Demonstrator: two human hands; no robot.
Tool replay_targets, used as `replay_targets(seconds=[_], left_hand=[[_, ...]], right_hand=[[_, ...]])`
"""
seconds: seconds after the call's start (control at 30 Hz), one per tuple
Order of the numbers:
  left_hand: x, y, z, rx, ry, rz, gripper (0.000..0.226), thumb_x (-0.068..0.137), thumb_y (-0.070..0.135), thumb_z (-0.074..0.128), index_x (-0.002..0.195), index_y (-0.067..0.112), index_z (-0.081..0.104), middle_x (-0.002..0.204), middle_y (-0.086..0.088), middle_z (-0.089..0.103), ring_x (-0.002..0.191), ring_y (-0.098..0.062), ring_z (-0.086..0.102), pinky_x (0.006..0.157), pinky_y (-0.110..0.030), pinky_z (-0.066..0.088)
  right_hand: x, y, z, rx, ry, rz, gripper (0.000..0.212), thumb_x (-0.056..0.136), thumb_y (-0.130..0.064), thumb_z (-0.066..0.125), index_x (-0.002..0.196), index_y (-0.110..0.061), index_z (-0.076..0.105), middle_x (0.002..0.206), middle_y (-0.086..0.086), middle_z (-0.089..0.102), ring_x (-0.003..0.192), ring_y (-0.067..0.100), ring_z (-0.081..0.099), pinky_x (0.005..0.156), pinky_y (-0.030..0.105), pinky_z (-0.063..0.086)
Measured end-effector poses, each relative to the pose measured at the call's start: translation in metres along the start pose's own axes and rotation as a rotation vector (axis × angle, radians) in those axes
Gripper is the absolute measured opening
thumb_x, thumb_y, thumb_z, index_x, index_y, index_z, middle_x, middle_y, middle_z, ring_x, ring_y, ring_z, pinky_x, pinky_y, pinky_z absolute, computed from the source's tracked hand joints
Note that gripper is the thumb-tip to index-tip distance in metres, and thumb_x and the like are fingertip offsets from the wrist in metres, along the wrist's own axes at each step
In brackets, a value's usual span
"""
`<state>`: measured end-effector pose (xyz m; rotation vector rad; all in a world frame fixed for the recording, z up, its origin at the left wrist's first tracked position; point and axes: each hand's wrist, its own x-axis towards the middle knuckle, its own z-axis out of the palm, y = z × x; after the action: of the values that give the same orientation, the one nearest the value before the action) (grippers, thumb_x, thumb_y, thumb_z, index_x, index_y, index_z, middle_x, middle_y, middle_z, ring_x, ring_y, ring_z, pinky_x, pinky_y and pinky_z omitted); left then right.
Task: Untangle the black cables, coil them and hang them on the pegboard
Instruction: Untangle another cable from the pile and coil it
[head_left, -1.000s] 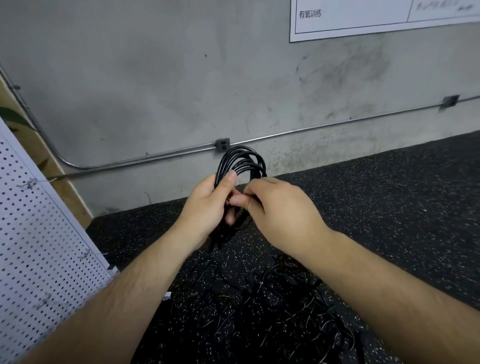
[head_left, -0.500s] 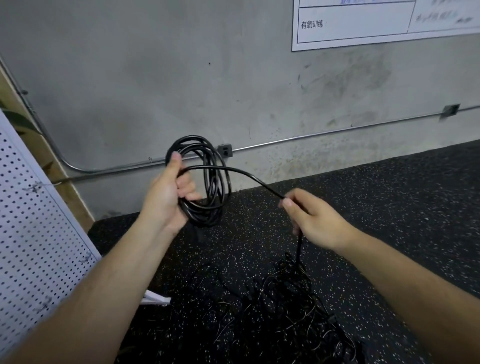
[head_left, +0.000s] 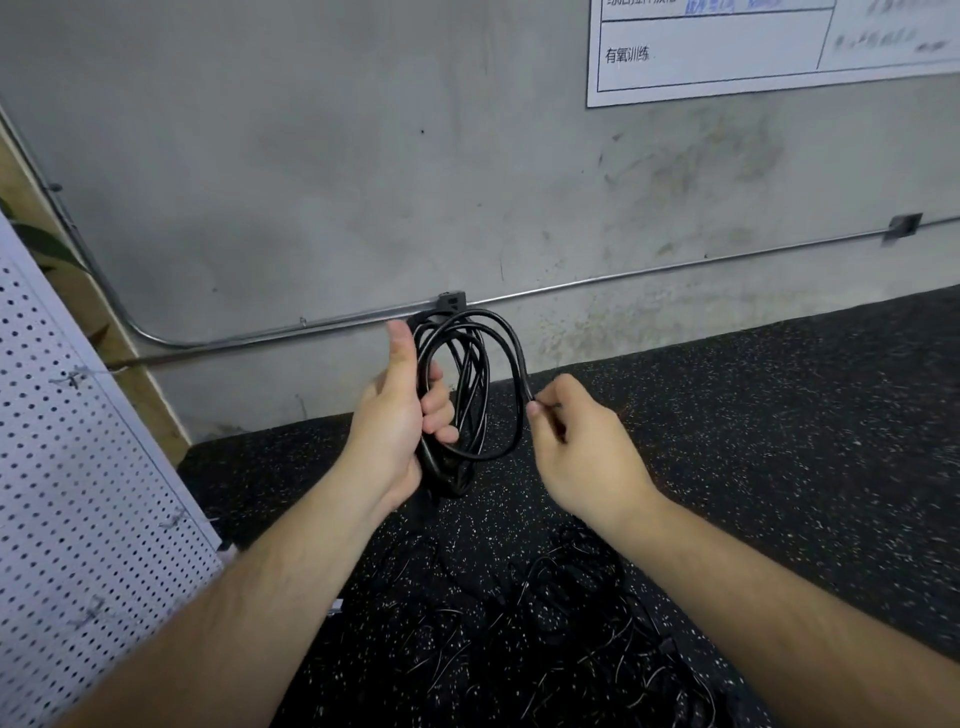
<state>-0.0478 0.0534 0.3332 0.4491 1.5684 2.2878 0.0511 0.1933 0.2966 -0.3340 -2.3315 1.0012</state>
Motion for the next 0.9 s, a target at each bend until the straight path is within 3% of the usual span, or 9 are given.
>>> replay_targets(seconds=[0.07,0.2,0.33,0.43,0.53,0.6,0.7,0.83,0.9], left_hand=[[-0.002,-0.001,0.001,0.017,-0.028,0.001,0.064,0.07,0.079,0.053,0.085,0.016,0.049,0.055,0.007,0.027,0.045,-0.008,0.023,0.04,-0.02,0.027],[-0.004,-0.002,0.003,-0.064,-0.1,-0.034,0.053,0.073,0.069,0.064,0.081,0.018,0.049,0.053,0.007,0.023,0.041,-0.006,0.02,0.038,-0.019,0.021],[-0.008,-0.002,0.008,-0.235,-0.167,-0.119,0.035,0.089,0.048,0.062,0.075,0.019,0.049,0.047,0.009,0.024,0.036,-0.003,0.021,0.033,-0.016,0.02],[-0.009,-0.002,0.01,-0.225,-0.159,-0.14,0.035,0.099,0.042,0.056,0.075,0.019,0.047,0.047,0.008,0.024,0.035,-0.003,0.021,0.032,-0.016,0.022],[-0.011,-0.008,0.012,-0.008,-0.091,-0.065,0.038,0.104,0.046,0.05,0.083,0.014,0.048,0.05,0.004,0.029,0.039,-0.009,0.026,0.036,-0.022,0.031],[-0.011,-0.015,0.013,0.159,-0.029,0.006,0.042,0.106,0.047,0.044,0.093,0.008,0.051,0.056,0.001,0.04,0.042,-0.012,0.034,0.04,-0.028,0.041],[-0.011,-0.023,0.013,0.35,0.031,0.076,0.041,0.109,0.044,0.036,0.109,0.006,0.051,0.069,-0.002,0.047,0.043,-0.013,0.041,0.042,-0.029,0.046],[-0.015,-0.031,0.016,0.567,0.021,0.131,0.039,0.11,0.042,0.028,0.111,0.008,0.048,0.075,-0.003,0.048,0.043,-0.012,0.045,0.045,-0.031,0.046],[-0.018,-0.034,0.017,0.675,0.026,0.143,0.041,0.11,0.042,0.027,0.115,0.007,0.048,0.083,0.001,0.054,0.061,-0.009,0.053,0.058,-0.023,0.047]], right_hand=[[-0.004,-0.005,0.004,-0.006,0.002,-0.018,0.011,0.105,-0.028,0.05,0.096,-0.021,0.051,0.07,-0.003,0.062,0.053,0.009,0.051,0.051,0.025,0.04],[-0.005,-0.011,0.008,0.057,0.025,0.093,0.018,0.105,-0.033,0.044,0.114,-0.022,0.056,0.112,-0.005,0.051,0.083,0.005,0.054,0.078,0.03,0.043],[-0.002,-0.023,0.01,0.42,-0.02,0.335,0.029,0.109,-0.041,0.035,0.131,-0.023,0.038,0.104,-0.012,0.057,0.089,0.0,0.056,0.077,0.024,0.043],[0.001,-0.026,0.006,0.62,-0.115,0.486,0.045,0.107,-0.053,0.03,0.144,-0.03,0.044,0.127,-0.001,0.063,0.11,0.016,0.061,0.08,0.034,0.052],[0.002,-0.021,0.004,0.431,-0.09,0.337,0.05,0.107,-0.052,0.027,0.146,-0.028,0.048,0.136,0.002,0.061,0.112,0.012,0.056,0.097,0.029,0.045],[0.001,-0.02,0.004,0.291,-0.069,0.181,0.04,0.11,-0.04,0.028,0.14,-0.024,0.049,0.115,-0.007,0.065,0.099,0.002,0.059,0.084,0.016,0.041],[-0.001,-0.019,0.008,0.109,-0.114,0.078,0.038,0.109,-0.033,0.03,0.142,-0.018,0.04,0.097,-0.009,0.059,0.08,0.006,0.057,0.068,0.024,0.039],[-0.006,-0.022,0.012,-0.167,-0.184,0.021,0.061,0.108,-0.024,0.036,0.159,-0.004,0.009,0.133,0.016,0.056,0.102,0.023,0.066,0.079,0.031,0.05],[-0.008,-0.025,0.013,-0.356,-0.27,-0.024,0.074,0.106,-0.018,0.039,0.158,0.003,-0.009,0.15,0.023,0.041,0.117,0.026,0.063,0.091,0.03,0.052]])
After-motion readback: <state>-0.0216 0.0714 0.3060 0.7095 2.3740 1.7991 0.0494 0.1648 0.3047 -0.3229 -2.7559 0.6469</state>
